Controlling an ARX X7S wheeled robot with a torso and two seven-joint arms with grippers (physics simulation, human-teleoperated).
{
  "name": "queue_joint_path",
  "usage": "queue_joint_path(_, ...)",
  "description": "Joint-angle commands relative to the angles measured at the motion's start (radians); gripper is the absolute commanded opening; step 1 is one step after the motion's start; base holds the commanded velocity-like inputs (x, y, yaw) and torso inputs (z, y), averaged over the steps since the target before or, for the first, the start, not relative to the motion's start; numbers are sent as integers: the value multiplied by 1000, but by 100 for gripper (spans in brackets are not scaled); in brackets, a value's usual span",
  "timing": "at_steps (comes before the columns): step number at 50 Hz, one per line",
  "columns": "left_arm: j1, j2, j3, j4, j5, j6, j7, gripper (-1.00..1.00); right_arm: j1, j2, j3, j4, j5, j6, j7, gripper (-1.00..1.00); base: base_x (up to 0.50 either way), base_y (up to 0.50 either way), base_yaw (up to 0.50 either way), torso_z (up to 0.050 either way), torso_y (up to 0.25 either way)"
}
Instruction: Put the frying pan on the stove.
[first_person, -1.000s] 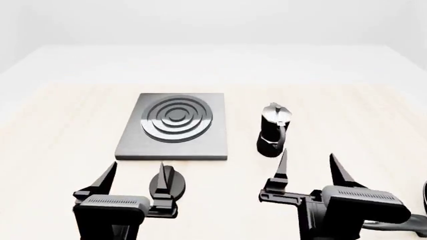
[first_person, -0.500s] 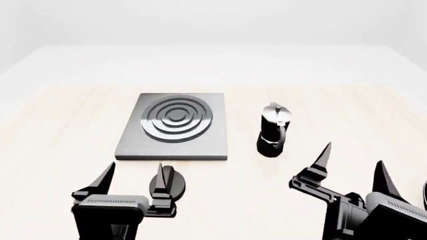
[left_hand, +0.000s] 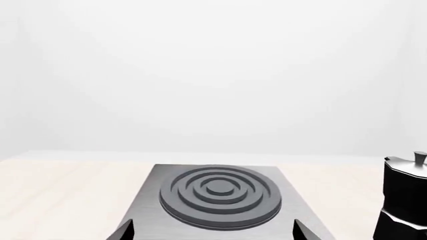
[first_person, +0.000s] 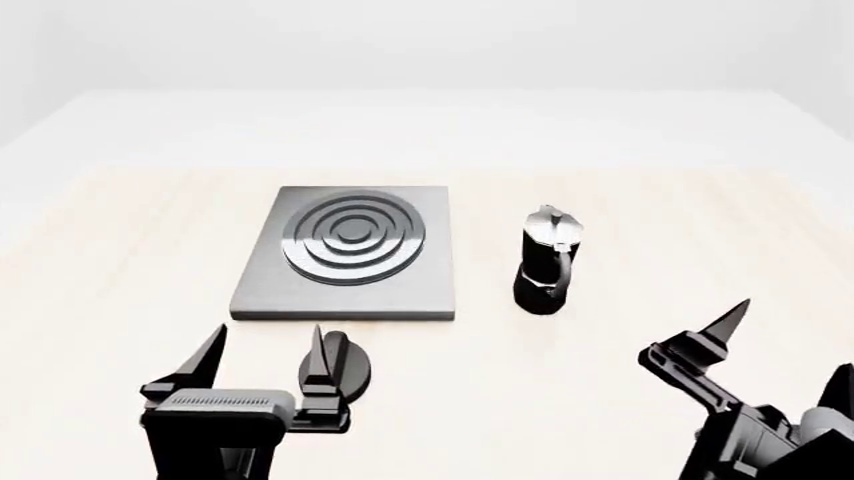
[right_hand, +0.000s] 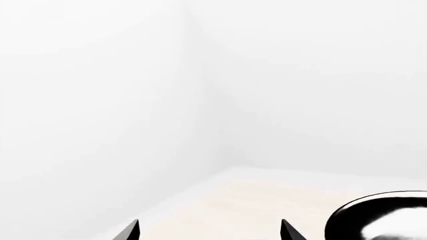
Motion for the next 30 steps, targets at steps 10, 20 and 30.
queue_joint_path(10,1,-6,1,-15,-7,22,-18,100,24,-6,0,27,-11,-16,166,100,0,0,0,0,0)
queue_joint_path(20,1,-13,0,-28,-21,34,-19,100,45,-1,-12,24,-14,31,238,100,0,0,0,0,0)
queue_joint_path(30,3,-20,15,-40,-23,45,-27,100,113,-27,-25,60,-101,57,434,100,0,0,0,0,0)
